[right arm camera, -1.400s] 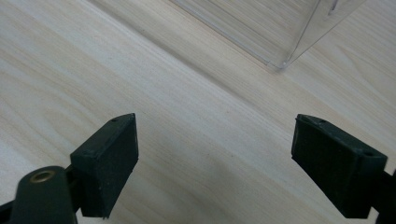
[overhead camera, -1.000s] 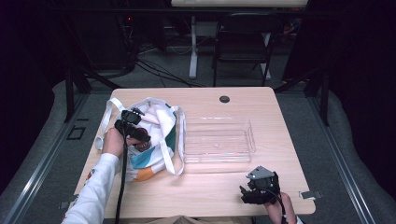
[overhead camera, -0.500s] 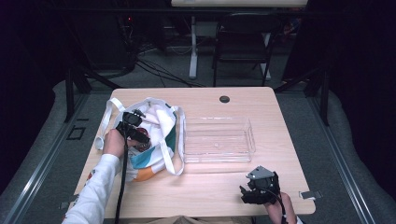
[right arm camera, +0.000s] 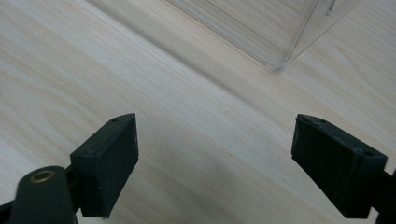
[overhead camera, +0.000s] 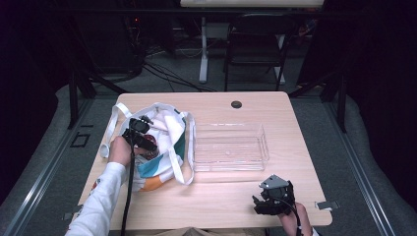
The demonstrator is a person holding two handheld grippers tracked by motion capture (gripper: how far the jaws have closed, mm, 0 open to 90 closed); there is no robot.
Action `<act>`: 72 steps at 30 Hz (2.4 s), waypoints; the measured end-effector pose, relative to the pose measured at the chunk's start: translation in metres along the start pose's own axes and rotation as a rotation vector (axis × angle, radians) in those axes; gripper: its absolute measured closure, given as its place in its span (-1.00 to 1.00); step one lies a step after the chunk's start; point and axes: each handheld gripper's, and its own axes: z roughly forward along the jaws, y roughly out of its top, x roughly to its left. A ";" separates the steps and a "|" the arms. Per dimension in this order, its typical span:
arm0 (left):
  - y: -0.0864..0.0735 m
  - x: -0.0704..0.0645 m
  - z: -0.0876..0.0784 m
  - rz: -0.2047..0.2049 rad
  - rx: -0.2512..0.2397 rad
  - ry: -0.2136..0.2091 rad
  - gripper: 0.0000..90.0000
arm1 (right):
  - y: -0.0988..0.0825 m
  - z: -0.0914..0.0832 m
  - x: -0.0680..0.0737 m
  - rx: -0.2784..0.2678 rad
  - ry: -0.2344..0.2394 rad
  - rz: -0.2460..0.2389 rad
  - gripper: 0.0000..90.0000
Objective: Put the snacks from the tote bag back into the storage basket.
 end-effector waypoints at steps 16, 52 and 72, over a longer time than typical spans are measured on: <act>0.000 0.001 -0.012 -0.004 -0.031 -0.006 -0.43 | 0.000 0.000 0.000 -0.004 0.005 0.003 -0.68; 0.000 0.000 -0.050 0.012 -0.114 -0.021 -0.42 | 0.000 0.001 0.000 -0.007 0.000 0.010 -0.68; -0.001 -0.002 -0.067 0.019 -0.153 -0.050 -0.42 | 0.002 0.002 -0.001 -0.010 -0.002 0.003 -0.68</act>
